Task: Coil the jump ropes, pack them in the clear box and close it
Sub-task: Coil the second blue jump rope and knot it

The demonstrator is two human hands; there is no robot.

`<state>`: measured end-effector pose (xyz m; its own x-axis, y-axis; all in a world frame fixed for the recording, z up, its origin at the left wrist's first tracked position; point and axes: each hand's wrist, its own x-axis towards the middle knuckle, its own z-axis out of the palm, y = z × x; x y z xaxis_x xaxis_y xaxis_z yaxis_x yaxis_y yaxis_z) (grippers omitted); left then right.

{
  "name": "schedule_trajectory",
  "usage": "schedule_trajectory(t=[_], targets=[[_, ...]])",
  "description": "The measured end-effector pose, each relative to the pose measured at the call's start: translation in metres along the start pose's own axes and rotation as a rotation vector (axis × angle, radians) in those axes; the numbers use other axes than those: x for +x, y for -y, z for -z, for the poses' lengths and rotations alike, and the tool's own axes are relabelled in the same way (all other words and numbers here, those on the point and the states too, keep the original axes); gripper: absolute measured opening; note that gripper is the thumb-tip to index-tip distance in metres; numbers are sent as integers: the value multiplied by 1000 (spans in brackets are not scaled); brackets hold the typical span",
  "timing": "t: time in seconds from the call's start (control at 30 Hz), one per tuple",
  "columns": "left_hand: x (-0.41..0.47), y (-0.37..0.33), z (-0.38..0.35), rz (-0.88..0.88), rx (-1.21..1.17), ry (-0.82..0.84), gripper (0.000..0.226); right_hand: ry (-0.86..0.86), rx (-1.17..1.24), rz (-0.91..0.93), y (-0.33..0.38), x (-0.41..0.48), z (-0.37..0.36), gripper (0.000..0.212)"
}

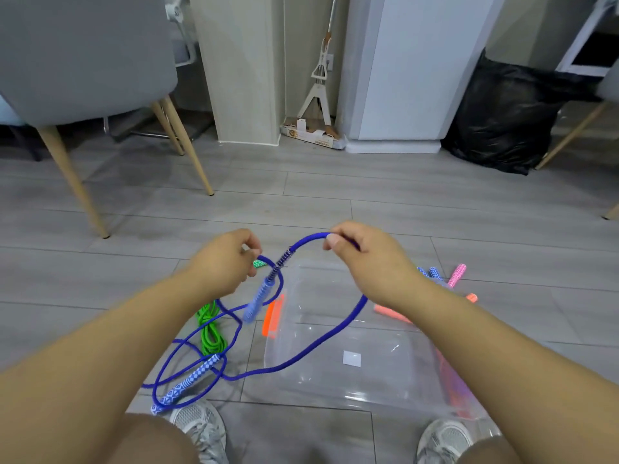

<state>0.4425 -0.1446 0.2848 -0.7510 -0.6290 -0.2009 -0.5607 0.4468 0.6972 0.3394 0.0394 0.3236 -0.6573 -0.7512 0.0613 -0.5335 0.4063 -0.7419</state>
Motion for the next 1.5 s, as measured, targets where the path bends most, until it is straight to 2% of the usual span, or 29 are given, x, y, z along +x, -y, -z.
schedule_trajectory(t=[0.2, 0.27, 0.37, 0.47, 0.53, 0.63, 0.73, 0.83, 0.93, 1.03, 1.17, 1.23, 1.37, 1.43, 1.5], targets=[[5, 19, 5, -75, 335, 19, 18, -37, 1, 43, -4, 2, 4, 21], [1, 14, 3, -163, 206, 63, 22, -13, -5, 34, -5, 1, 2, 20], [-14, -8, 1, -257, -226, 245, 18, 16, -6, 34, -4, 1, 0, 19], [-21, -21, -4, -320, -395, 323, 11, 15, 34, 30, -4, 2, 0, 19], [-23, -23, -5, -330, -415, 297, 12, 12, 92, 17, -6, 3, 1, 19], [-21, -21, -1, -341, -305, 212, 22, 23, 190, -45, -10, 3, 8, 18], [-19, -16, 7, -334, -302, 140, 29, 152, 258, -104, -14, -3, 16, 17], [-18, -8, 16, -316, -357, 73, 31, 327, 224, -145, -23, -15, 25, 17], [-23, -3, 23, -271, -398, 22, 35, 399, 266, -156, -27, -25, 35, 18], [-33, -6, 27, -275, -385, 33, 37, 285, 473, -99, -21, -35, 44, 20], [-48, -14, 26, -351, -249, 170, 52, 142, 825, -55, -5, -43, 47, 18], [-51, -19, 21, -328, -135, 202, 51, 107, 864, -42, 6, -46, 46, 19], [-54, -29, 8, -311, 36, 210, 29, 77, 834, -19, 21, -50, 45, 23], [-59, -39, 3, -355, -43, 214, 19, 77, 795, -11, 26, -52, 44, 23], [-65, -51, 0, -375, -303, 220, 15, 85, 741, -17, 27, -54, 42, 23]])
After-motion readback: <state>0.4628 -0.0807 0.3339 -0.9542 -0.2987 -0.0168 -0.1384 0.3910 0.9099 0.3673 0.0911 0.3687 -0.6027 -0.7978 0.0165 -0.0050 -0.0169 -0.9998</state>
